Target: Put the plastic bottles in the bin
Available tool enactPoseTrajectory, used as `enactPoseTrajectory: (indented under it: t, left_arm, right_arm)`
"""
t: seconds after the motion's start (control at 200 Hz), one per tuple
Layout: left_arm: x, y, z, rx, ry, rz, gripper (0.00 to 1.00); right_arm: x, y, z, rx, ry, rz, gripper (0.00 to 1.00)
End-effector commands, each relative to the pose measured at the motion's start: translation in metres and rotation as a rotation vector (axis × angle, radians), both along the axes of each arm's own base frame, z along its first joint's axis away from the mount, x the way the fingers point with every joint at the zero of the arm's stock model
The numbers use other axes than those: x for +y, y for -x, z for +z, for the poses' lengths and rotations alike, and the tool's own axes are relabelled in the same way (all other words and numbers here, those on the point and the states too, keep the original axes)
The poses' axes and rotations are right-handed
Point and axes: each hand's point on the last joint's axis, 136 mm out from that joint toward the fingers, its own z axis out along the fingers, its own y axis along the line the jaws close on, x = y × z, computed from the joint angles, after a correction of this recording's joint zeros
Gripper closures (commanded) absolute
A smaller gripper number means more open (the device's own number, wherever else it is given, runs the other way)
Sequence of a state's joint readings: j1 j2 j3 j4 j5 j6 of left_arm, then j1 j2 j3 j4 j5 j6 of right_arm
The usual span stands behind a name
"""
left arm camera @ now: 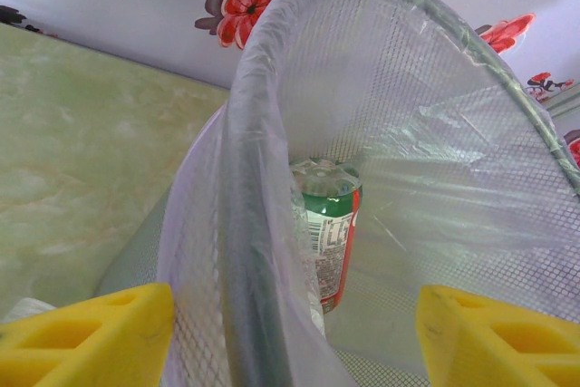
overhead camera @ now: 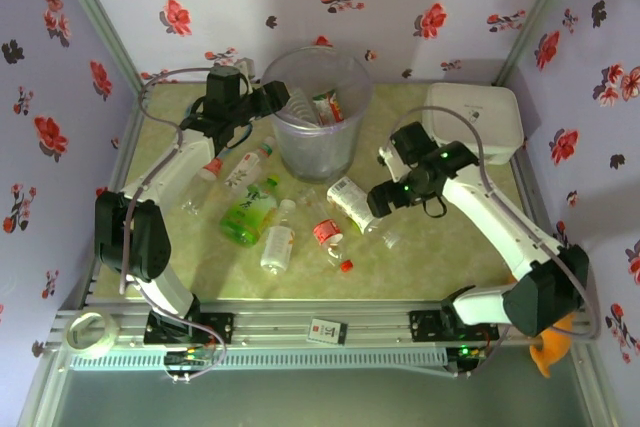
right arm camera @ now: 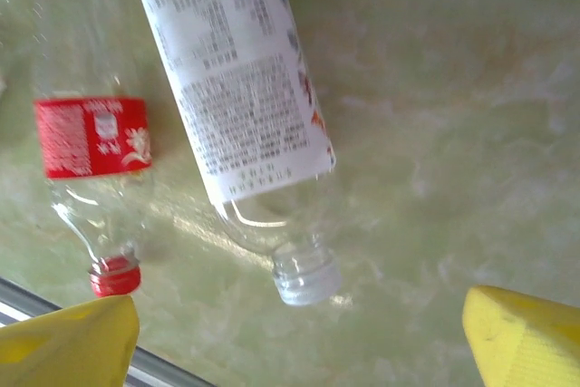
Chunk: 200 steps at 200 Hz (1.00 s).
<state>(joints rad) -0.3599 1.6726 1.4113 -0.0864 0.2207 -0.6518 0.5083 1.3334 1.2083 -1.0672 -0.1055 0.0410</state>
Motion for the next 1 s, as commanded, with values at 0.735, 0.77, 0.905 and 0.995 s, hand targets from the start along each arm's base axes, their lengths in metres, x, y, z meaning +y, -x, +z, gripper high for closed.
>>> enactPoseTrajectory:
  t: [0.735, 0.77, 0.905, 0.995]
  left_arm:
    - [-0.012, 0.001, -0.023, 0.059, -0.029, -0.05, 0.28]
    - [-0.012, 0.0, -0.023, 0.059, -0.029, -0.049, 0.28]
    - [-0.012, -0.001, -0.024, 0.06, -0.029, -0.049, 0.28]
    - [-0.013, -0.001, -0.026, 0.064, -0.025, -0.05, 0.28]
  right_arm:
    - [0.032, -0.017, -0.125, 0.055, 0.111, 0.036, 0.02]
    - [0.034, -0.017, -0.129, 0.058, 0.109, 0.04, 0.02]
    - [0.035, -0.014, -0.138, 0.095, 0.135, 0.051, 0.03]
    - [0.036, -0.014, -0.139, 0.098, 0.14, 0.055, 0.05]
